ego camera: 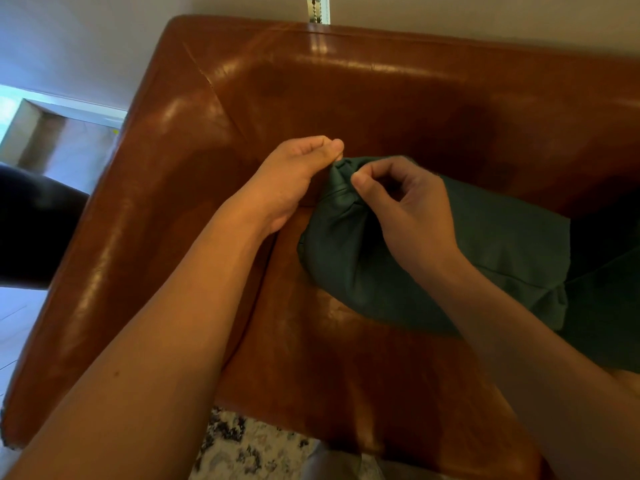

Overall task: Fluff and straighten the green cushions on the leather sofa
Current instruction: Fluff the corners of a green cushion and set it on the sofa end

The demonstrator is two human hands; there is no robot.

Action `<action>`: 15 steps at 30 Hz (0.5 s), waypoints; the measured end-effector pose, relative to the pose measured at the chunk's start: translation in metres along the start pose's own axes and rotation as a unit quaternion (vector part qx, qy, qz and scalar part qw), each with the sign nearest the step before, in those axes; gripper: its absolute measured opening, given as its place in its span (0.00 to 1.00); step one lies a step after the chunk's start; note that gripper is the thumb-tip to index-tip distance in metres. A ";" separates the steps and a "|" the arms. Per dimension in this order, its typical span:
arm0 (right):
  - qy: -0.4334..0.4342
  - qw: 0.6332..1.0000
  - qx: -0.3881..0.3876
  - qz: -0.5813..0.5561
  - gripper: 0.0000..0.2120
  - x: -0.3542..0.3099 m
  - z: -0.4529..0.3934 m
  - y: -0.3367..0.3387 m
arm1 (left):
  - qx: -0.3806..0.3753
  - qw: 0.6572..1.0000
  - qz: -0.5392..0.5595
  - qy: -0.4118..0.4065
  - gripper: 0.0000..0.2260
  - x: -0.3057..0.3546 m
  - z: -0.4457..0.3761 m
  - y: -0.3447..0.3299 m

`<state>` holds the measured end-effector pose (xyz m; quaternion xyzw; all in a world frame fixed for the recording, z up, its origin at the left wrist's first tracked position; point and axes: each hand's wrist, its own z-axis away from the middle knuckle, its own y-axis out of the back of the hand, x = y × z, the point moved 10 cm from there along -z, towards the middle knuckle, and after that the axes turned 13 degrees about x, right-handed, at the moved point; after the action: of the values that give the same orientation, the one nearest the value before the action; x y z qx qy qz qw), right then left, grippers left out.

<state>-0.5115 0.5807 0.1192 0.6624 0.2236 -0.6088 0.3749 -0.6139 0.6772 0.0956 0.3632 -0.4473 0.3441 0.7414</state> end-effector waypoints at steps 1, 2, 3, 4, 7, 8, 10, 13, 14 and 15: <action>0.004 1.000 0.003 0.002 0.03 -0.001 0.000 0.001 | 0.003 1.000 -0.003 -0.006 0.14 0.001 0.000 0.002; 0.009 1.000 0.005 0.008 0.03 -0.002 -0.001 0.002 | 0.002 1.000 -0.012 -0.014 0.14 0.004 0.000 0.003; 0.015 1.000 0.007 0.017 0.03 -0.004 -0.002 0.003 | -0.005 0.999 -0.026 -0.023 0.13 0.006 0.000 0.004; 0.023 0.999 0.011 0.028 0.03 -0.006 -0.004 0.005 | -0.018 0.998 -0.043 -0.032 0.13 0.010 0.001 0.004; 0.073 0.995 0.026 0.066 0.03 -0.017 -0.005 0.009 | -0.052 0.992 -0.096 -0.061 0.09 0.020 0.000 0.000; 0.088 0.993 0.029 0.074 0.03 -0.020 -0.003 0.010 | -0.054 0.991 -0.100 -0.065 0.08 0.022 0.000 0.000; 0.118 0.988 0.038 0.087 0.03 -0.027 0.001 0.011 | -0.054 0.994 -0.079 -0.055 0.08 0.023 0.000 -0.003; 0.158 0.981 0.059 0.099 0.04 -0.035 0.007 0.013 | -0.047 0.998 -0.024 -0.015 0.11 0.015 0.001 -0.006; 0.168 0.978 0.068 0.101 0.05 -0.038 0.008 0.014 | -0.043 0.999 -0.004 0.003 0.11 0.011 0.001 -0.007; 0.175 0.976 0.077 0.102 0.05 -0.040 0.009 0.015 | -0.040 0.999 0.020 0.026 0.12 0.007 0.003 -0.010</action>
<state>-0.5123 0.5704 0.1614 0.8049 0.1694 -0.4577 0.3376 -0.6043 0.6717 0.1009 0.3154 -0.4481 0.3503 0.7596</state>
